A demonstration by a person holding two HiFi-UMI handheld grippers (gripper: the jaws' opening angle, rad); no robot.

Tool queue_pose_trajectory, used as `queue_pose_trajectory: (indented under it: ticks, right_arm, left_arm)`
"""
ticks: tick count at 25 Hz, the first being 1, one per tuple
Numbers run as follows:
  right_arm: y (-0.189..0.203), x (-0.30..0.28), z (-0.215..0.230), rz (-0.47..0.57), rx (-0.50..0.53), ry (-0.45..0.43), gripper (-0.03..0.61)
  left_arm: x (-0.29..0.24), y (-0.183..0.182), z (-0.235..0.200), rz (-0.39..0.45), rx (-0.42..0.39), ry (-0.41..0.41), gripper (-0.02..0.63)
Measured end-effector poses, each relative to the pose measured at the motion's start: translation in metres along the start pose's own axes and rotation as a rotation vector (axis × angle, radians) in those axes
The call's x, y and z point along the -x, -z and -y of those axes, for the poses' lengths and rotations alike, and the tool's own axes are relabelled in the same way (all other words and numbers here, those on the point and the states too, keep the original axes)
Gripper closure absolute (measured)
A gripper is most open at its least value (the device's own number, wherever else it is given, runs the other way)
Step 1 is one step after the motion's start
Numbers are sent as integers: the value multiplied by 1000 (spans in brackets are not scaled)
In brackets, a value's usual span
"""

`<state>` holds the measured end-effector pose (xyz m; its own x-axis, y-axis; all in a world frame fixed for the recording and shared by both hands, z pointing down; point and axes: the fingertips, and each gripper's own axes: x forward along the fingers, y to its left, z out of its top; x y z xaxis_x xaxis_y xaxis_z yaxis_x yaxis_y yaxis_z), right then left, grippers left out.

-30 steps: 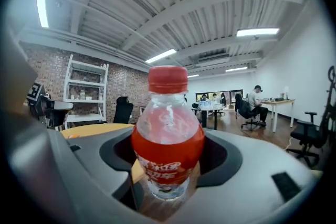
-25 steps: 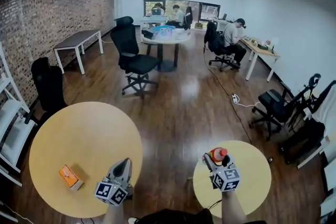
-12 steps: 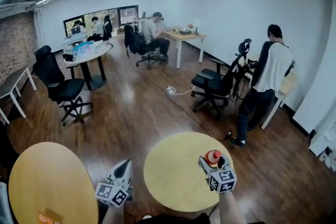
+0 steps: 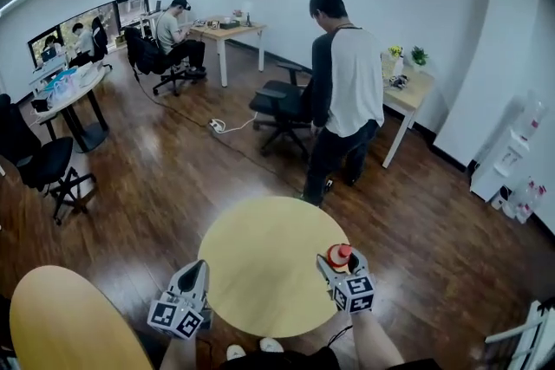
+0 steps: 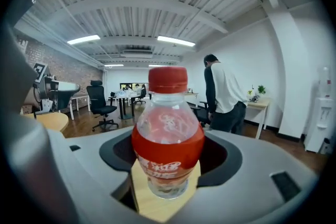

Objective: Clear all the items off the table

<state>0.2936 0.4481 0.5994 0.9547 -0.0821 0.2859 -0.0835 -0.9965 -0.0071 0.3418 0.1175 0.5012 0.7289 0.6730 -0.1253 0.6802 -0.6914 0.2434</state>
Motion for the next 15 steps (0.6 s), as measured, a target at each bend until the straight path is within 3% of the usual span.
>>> queue_pose_trajectory:
  ticks: [4,15]
  right_arm:
    - [34,-4,-5,-63,34,33,261]
    - [75,-27,17,-81,-59,134,255]
  left_arm:
    - [-1,15,-1,-66,12,19,621]
    - [-9,44,-13,-190,61,5,621]
